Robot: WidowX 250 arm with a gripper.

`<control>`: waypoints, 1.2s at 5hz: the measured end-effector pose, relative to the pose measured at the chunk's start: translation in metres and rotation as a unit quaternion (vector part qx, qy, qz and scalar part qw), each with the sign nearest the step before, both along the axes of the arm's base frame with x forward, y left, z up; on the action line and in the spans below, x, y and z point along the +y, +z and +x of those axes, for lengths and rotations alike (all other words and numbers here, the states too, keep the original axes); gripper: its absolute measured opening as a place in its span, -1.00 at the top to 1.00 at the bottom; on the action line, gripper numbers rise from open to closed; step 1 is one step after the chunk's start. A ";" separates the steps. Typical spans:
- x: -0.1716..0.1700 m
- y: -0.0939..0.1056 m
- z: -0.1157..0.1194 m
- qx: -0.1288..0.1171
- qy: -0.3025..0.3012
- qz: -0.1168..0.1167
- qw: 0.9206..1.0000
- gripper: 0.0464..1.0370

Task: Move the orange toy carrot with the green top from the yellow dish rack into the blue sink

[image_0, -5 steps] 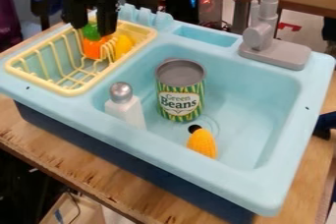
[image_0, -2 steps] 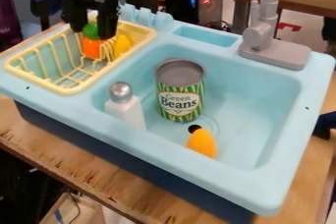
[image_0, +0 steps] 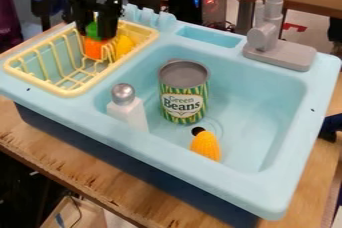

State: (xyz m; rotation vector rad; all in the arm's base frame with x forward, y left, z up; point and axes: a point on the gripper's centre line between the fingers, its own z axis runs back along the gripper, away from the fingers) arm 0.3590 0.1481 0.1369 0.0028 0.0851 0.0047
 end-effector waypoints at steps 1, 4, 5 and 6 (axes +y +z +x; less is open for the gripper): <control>0.000 -0.001 0.000 0.001 0.002 0.000 1.000 -0.16; -0.009 0.050 -0.004 -0.027 0.066 -0.006 0.997 -0.16; -0.039 0.115 -0.019 -0.093 0.113 0.023 0.989 -0.16; -0.090 0.148 -0.033 -0.139 0.082 0.022 0.987 -0.16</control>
